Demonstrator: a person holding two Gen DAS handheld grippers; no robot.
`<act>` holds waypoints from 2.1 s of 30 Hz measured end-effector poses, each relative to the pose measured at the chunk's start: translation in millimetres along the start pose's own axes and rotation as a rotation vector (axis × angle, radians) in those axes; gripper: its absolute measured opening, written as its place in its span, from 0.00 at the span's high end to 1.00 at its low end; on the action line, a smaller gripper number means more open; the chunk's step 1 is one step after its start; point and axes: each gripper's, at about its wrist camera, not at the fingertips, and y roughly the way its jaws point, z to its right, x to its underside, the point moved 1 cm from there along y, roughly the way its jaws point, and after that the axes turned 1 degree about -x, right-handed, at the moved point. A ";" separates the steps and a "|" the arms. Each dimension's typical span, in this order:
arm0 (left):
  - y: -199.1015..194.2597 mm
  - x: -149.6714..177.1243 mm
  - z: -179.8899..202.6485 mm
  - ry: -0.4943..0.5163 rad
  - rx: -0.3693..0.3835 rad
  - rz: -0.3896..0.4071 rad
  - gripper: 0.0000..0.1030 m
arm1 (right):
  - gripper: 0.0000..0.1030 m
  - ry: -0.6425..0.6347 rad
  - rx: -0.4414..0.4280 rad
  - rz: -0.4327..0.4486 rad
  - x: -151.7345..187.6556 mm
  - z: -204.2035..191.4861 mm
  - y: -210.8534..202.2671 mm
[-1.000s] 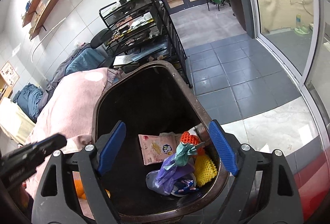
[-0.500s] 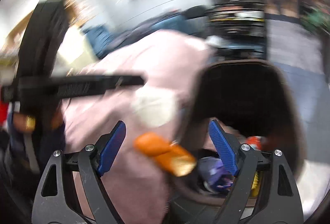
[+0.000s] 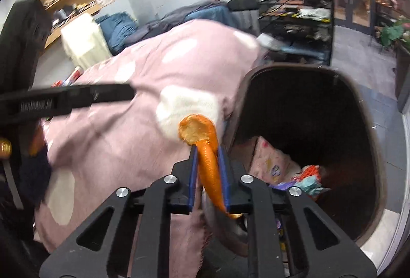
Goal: Collect trash
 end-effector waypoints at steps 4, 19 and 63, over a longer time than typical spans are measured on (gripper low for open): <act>3.3 2.5 1.6 0.007 -0.004 -0.007 0.60 | 0.84 0.028 0.118 0.029 -9.5 11.4 -1.7; -20.4 12.1 6.3 0.043 -0.094 0.113 0.26 | 0.15 0.240 0.343 0.113 -20.0 44.3 -17.9; -141.9 85.7 -68.0 -0.133 -0.394 0.515 0.05 | 0.05 -0.047 0.240 0.446 -1.4 -136.5 -70.9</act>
